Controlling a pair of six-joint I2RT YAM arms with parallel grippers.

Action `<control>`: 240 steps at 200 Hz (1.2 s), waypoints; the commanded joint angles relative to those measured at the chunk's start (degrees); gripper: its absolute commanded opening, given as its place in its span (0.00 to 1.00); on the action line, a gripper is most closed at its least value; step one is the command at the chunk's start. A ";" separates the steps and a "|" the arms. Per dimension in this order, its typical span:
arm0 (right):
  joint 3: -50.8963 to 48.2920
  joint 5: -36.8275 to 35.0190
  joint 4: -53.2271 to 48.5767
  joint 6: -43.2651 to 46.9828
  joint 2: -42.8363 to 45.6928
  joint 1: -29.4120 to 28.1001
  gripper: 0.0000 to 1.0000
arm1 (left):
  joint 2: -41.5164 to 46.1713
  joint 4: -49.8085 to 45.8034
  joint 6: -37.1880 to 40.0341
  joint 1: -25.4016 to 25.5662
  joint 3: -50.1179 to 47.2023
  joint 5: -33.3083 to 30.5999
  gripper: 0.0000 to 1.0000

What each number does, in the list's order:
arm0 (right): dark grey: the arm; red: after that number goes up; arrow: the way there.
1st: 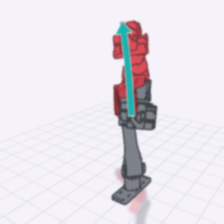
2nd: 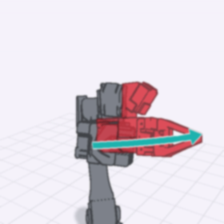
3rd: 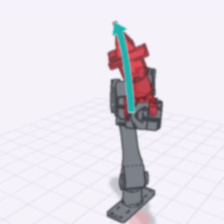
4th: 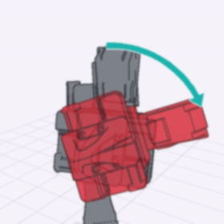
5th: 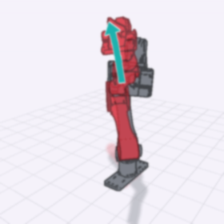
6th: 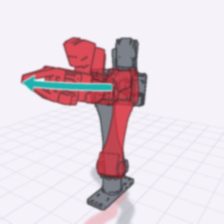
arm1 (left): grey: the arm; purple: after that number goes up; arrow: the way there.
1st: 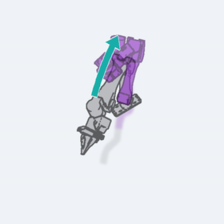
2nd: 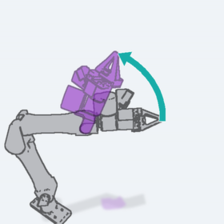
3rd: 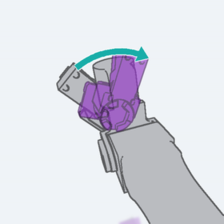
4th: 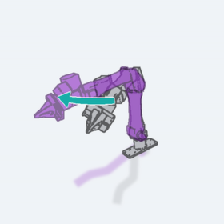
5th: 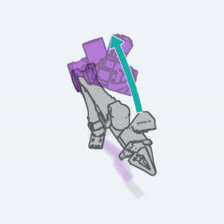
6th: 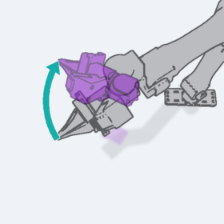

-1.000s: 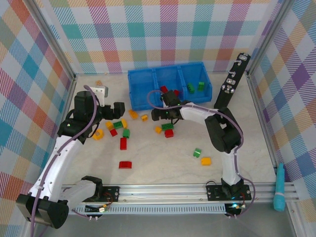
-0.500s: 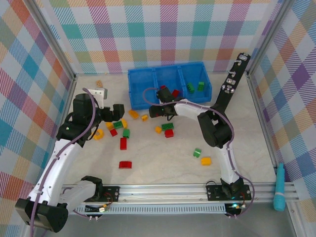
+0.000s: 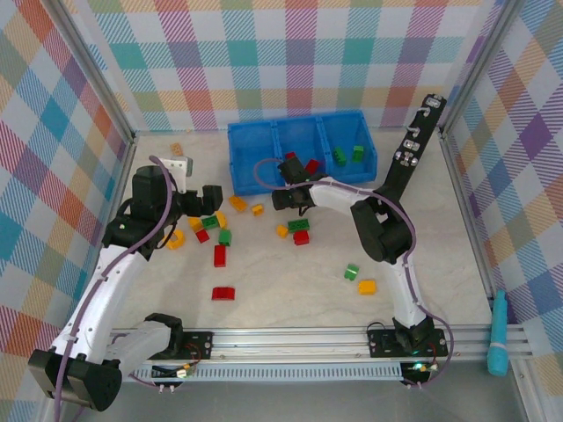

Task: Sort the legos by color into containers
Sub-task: Pick up the lego from the center of the table, then place the lego in the container.

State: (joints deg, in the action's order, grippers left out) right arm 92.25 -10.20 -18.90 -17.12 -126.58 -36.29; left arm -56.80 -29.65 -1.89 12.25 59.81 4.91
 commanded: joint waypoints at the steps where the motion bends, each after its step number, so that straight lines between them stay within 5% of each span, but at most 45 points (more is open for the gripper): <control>1: -1.72 -2.56 -4.00 0.48 -0.46 0.26 0.66 | 0.63 0.38 0.18 -0.03 1.01 0.19 1.00; 148: 3.82 -8.96 -10.14 12.06 13.91 3.17 0.56 | 0.46 -0.23 1.81 -0.03 0.83 0.15 1.00; 240: 24.67 -0.80 -7.16 10.71 -0.52 9.31 0.53 | 1.45 -4.75 -3.78 0.01 0.23 -2.27 1.00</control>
State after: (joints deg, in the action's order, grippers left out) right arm 111.11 -14.26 -25.76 -6.59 -122.26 -26.65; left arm -56.77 -31.99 -3.05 12.25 59.81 3.84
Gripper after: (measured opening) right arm 0.611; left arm 0.999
